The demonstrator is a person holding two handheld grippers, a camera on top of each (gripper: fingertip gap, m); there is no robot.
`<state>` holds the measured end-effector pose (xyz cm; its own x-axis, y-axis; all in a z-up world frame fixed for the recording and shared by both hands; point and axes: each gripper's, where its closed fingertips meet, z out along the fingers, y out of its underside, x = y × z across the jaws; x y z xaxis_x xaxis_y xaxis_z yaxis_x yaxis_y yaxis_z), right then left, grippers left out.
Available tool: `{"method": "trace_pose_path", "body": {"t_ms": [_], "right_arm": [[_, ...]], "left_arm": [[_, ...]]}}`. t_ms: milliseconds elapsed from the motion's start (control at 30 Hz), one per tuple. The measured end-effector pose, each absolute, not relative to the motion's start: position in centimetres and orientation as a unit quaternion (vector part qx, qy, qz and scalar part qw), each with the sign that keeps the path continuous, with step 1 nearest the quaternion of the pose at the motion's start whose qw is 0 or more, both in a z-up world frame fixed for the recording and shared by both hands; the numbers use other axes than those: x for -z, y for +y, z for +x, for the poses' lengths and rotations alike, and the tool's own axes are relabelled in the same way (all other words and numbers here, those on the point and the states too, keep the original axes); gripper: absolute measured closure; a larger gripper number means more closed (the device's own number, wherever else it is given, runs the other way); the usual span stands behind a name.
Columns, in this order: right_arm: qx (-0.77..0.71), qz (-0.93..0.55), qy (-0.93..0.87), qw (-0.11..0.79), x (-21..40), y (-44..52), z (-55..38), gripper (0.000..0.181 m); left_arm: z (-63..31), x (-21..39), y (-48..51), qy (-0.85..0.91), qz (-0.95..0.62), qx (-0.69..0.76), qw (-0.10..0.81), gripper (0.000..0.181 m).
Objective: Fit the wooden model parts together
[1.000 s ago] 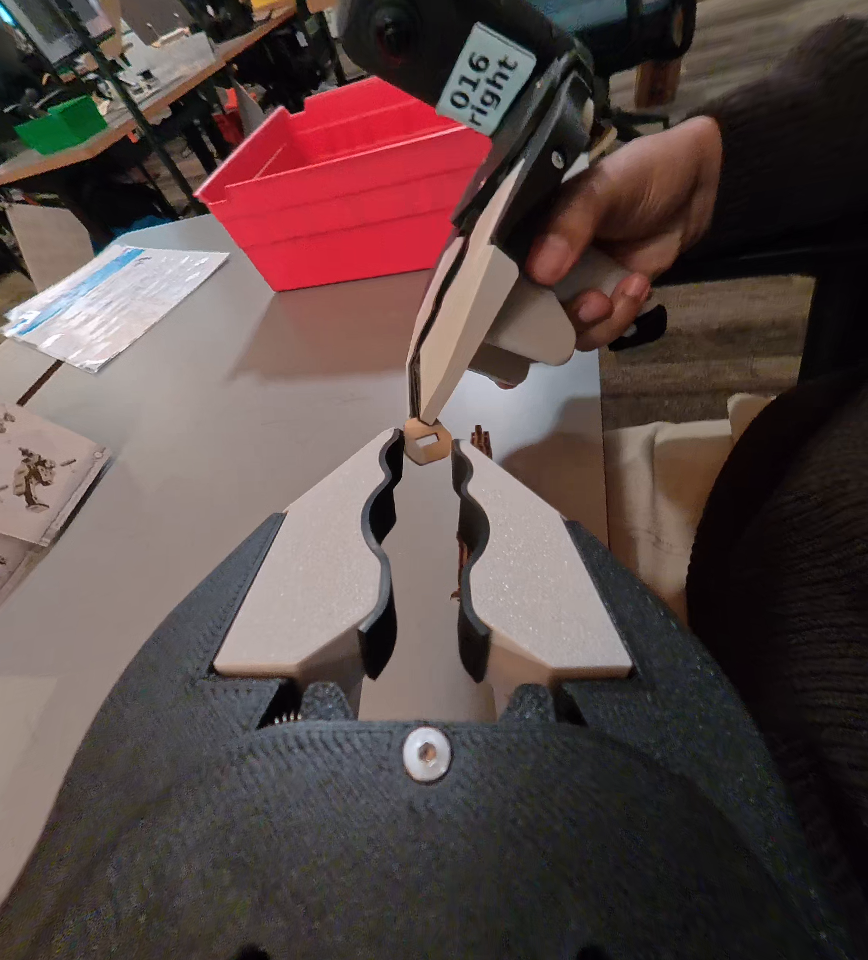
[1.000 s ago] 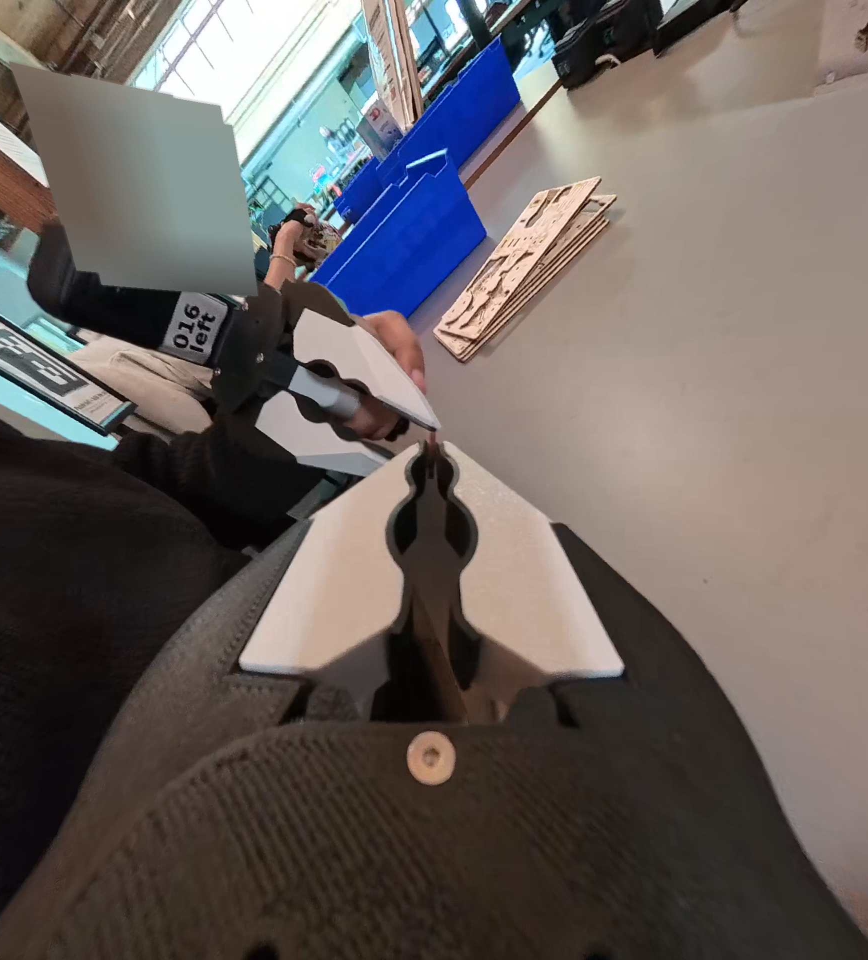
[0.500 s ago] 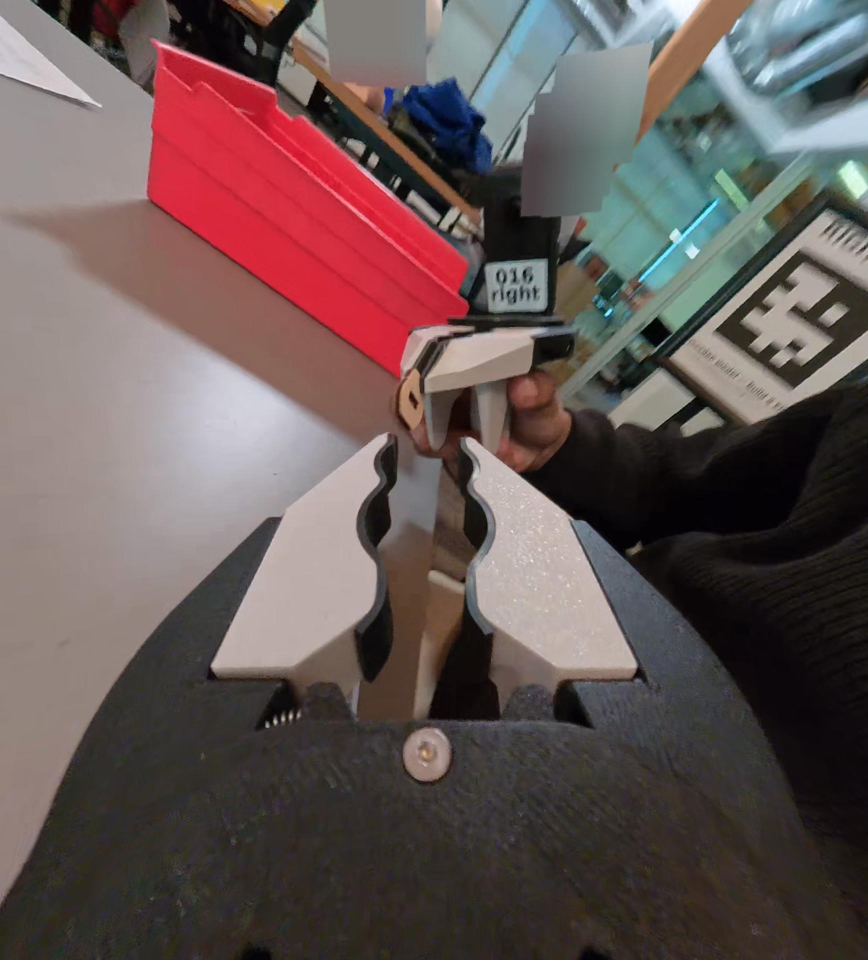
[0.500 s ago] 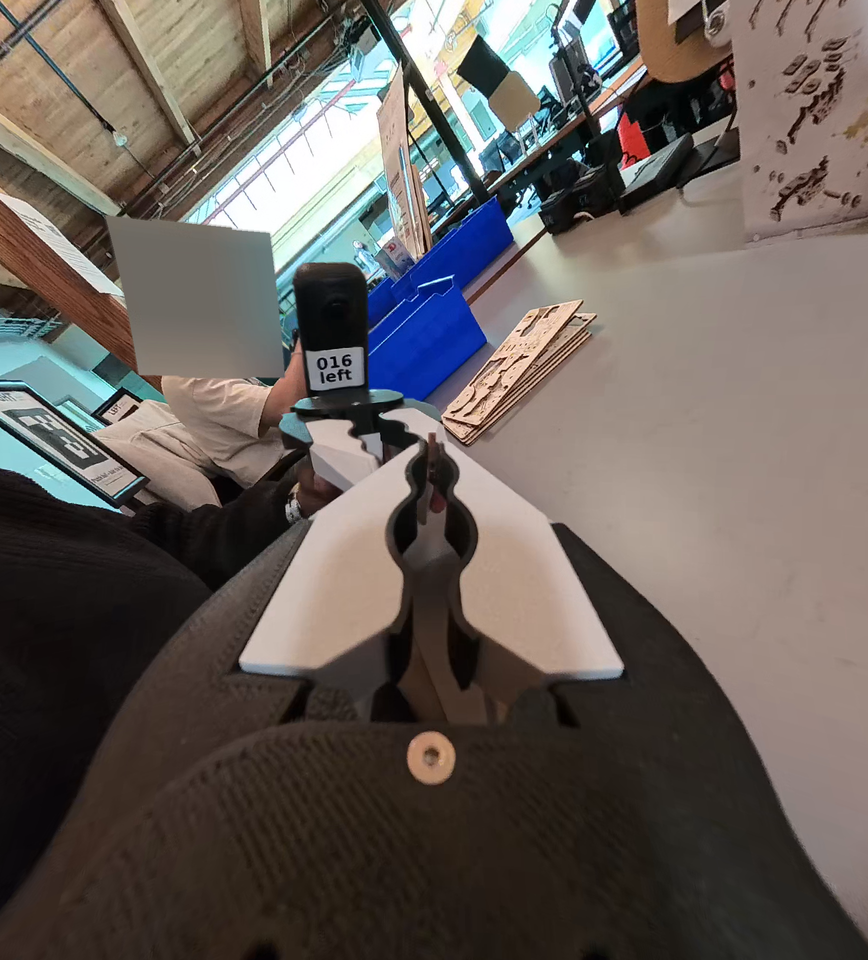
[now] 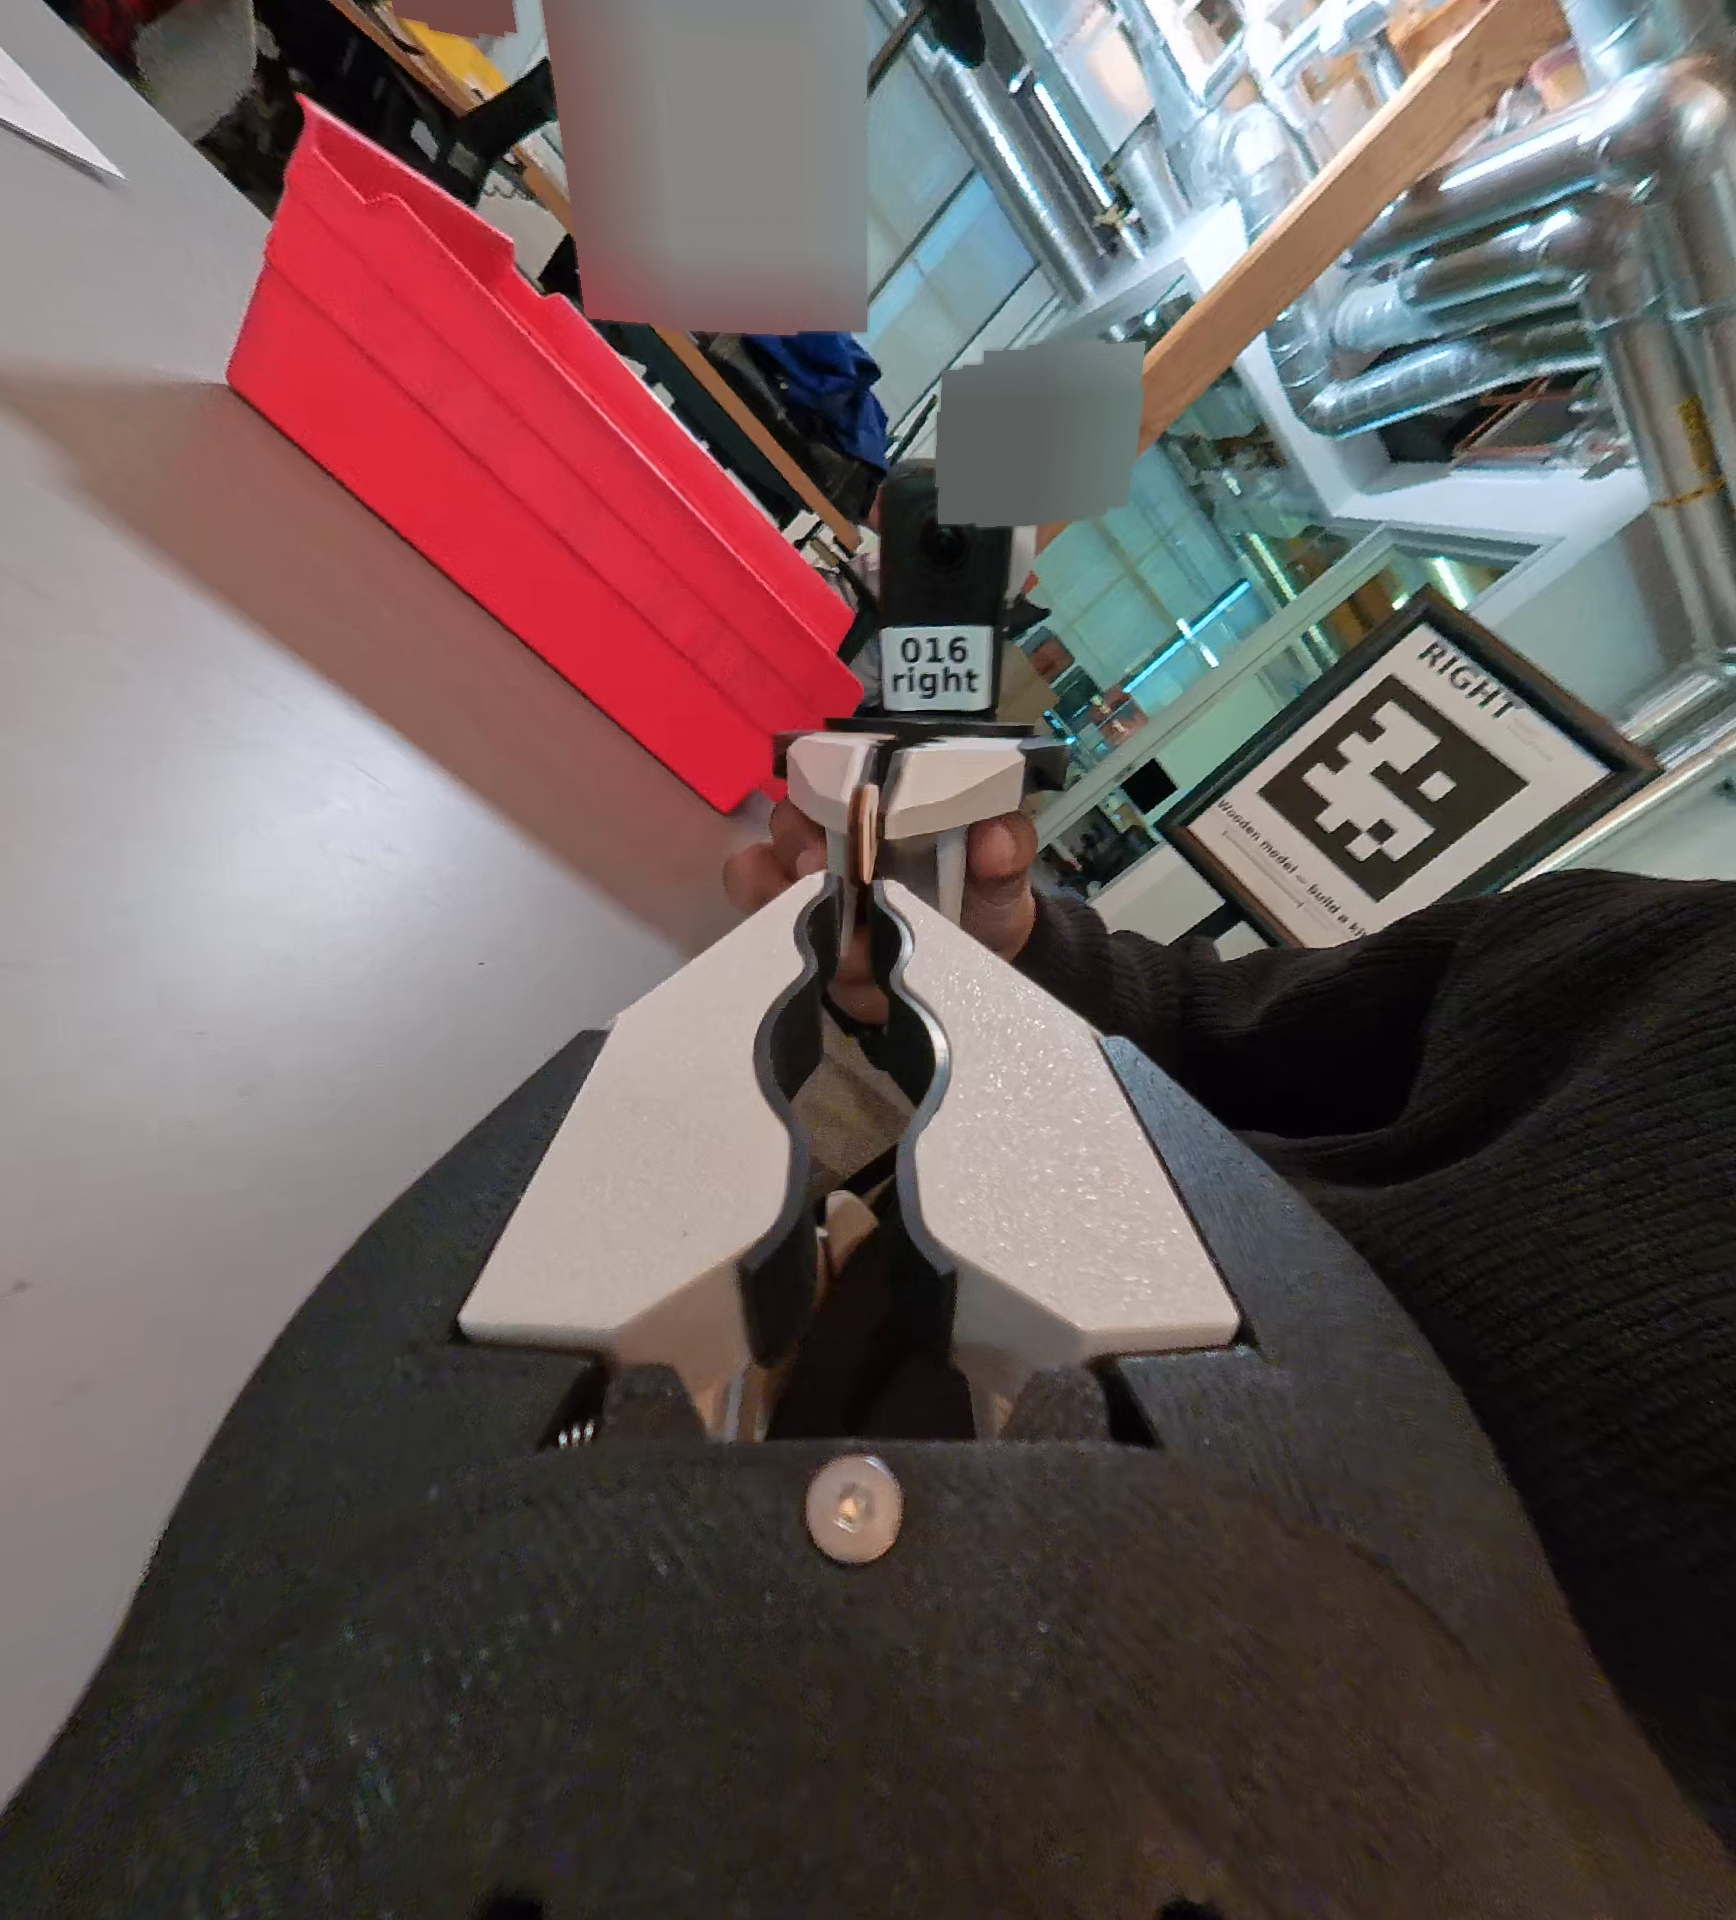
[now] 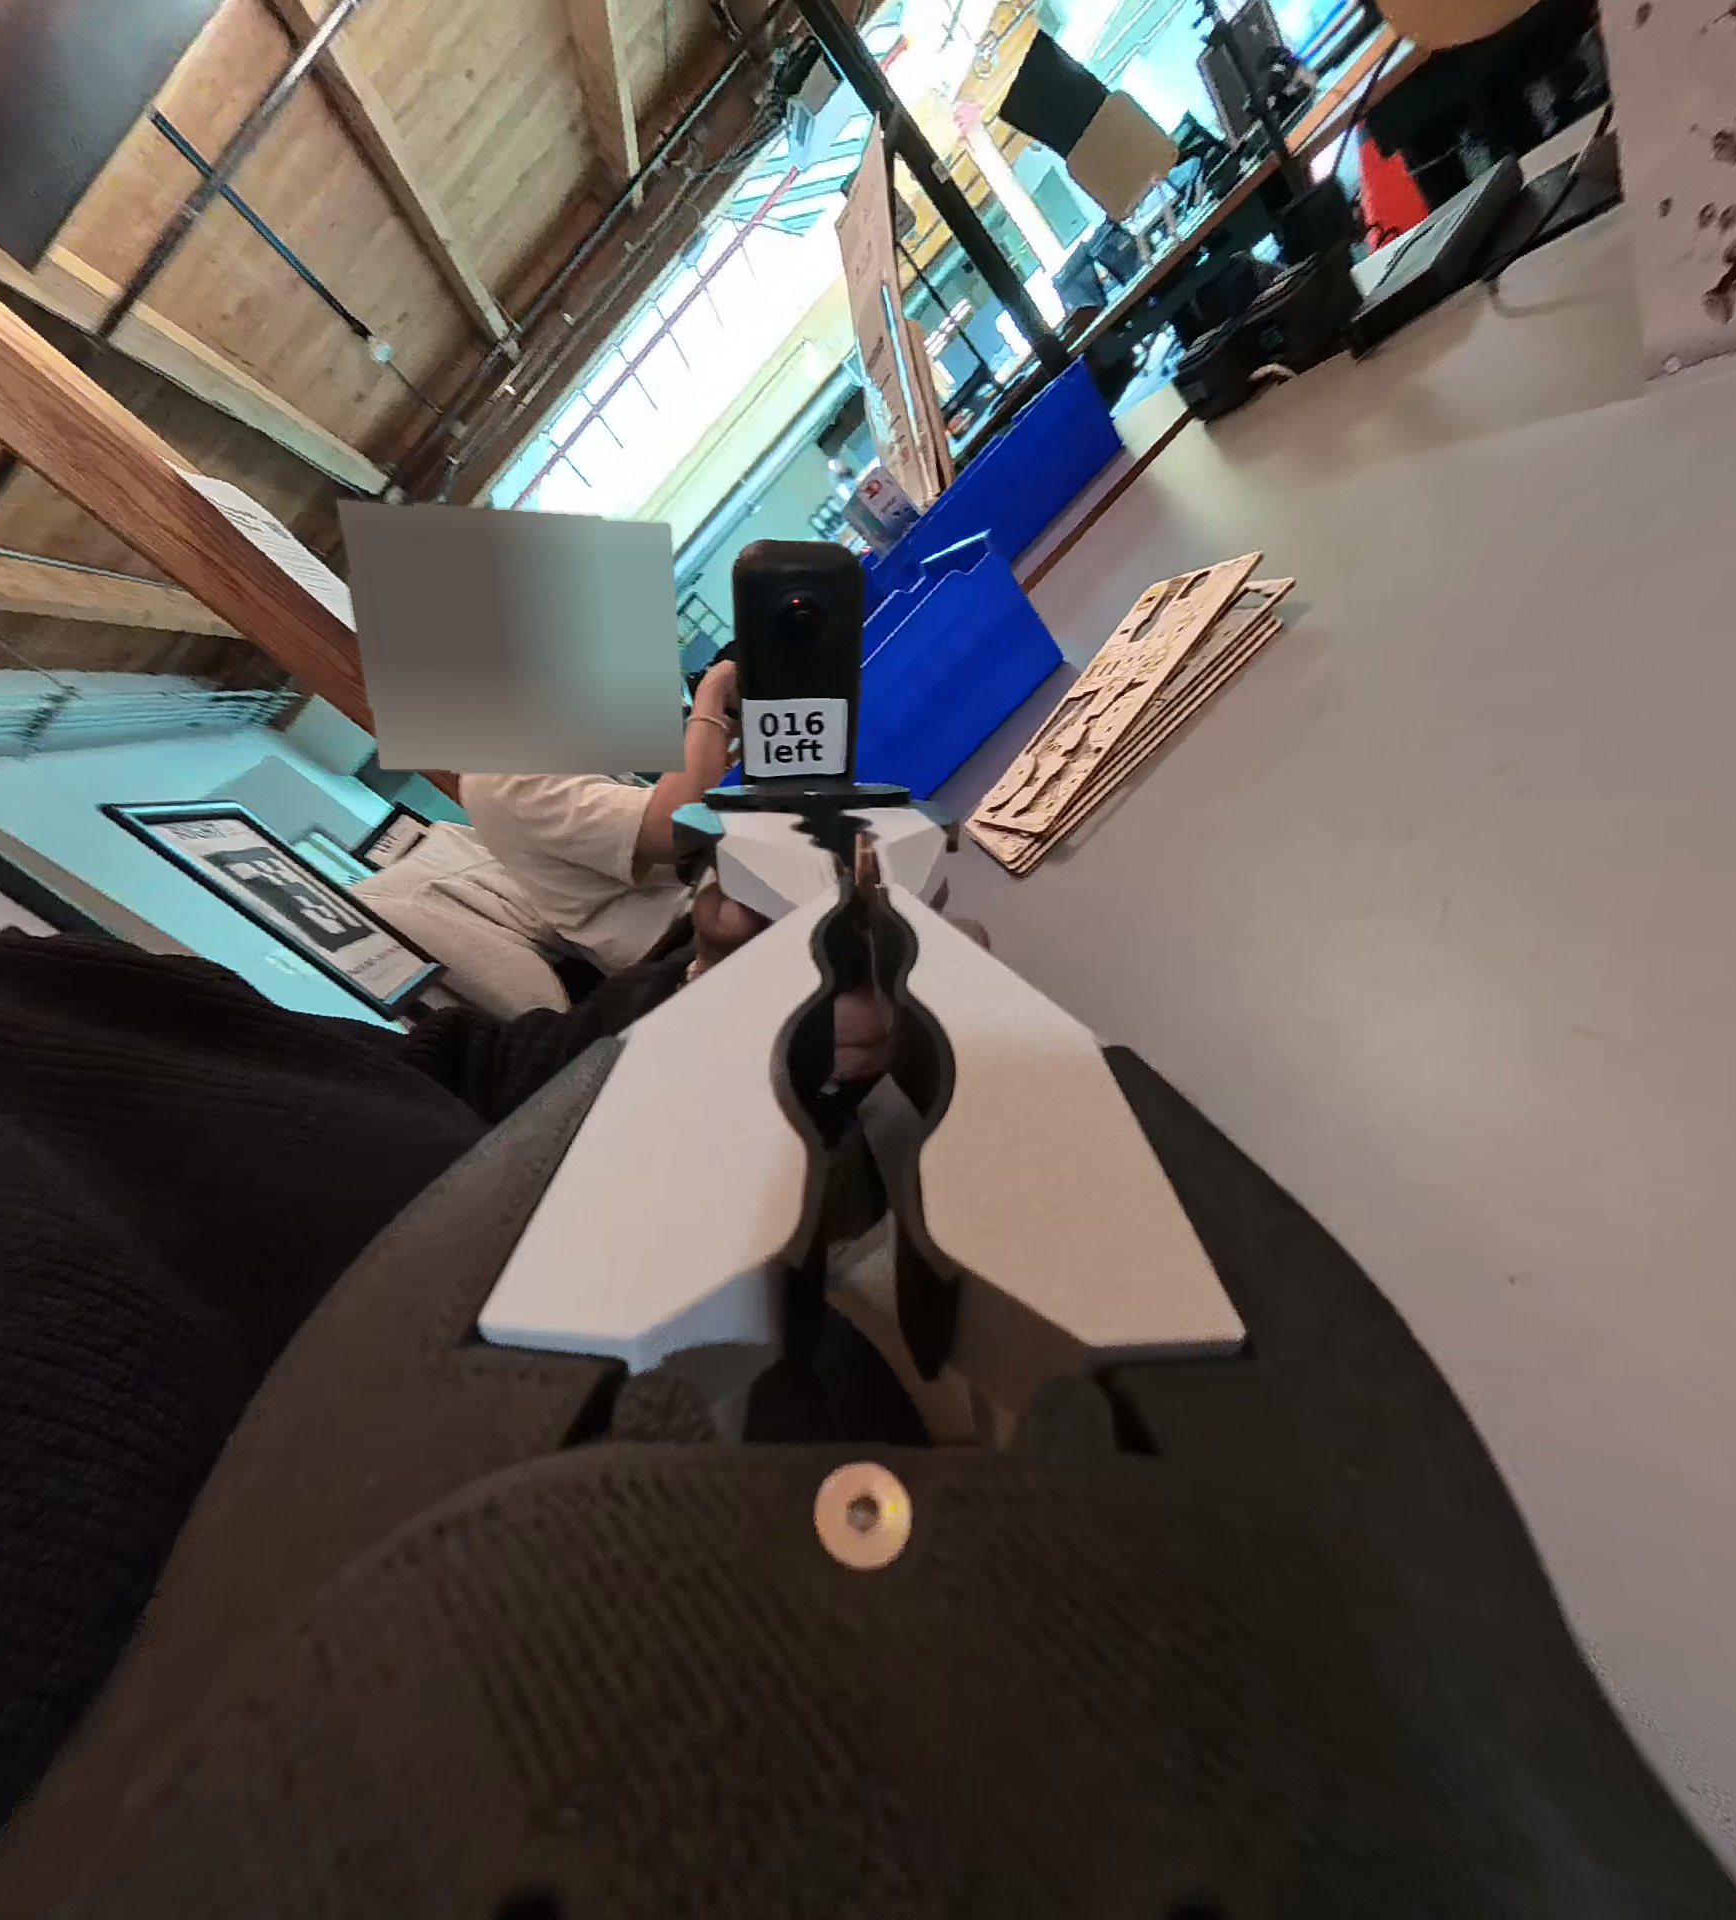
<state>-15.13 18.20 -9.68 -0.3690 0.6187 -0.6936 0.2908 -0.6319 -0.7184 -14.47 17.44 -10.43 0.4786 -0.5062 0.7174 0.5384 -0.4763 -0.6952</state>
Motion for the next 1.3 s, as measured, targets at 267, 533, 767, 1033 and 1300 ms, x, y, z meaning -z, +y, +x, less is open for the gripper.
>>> {"method": "trace_pose_path", "body": {"t_ms": [267,533,767,1033,1300], "right_arm": [[-0.723,-0.547,-0.412,0.089,9.8,18.0,-15.0,0.180],[-0.711,-0.551,-0.429,0.080,10.5,17.6,-15.0,0.180],[-0.705,-0.553,-0.437,0.077,10.9,17.6,-15.0,0.180],[-0.513,-0.529,-0.581,0.344,12.9,20.9,-15.3,0.154],[-0.239,-0.400,-0.716,0.519,14.9,19.8,-15.6,0.138]], "left_arm": [[-14.8,10.3,17.4,-0.023,-0.680,0.533,0.503,0.176],[-15.0,10.5,17.4,-0.024,-0.681,0.533,0.501,0.169],[-14.8,10.8,17.4,-0.018,-0.691,0.528,0.493,0.180],[-16.7,11.6,18.3,-0.098,-0.687,0.537,0.479,0.181],[-17.0,13.4,18.8,-0.114,-0.730,0.481,0.473,0.181]]}}
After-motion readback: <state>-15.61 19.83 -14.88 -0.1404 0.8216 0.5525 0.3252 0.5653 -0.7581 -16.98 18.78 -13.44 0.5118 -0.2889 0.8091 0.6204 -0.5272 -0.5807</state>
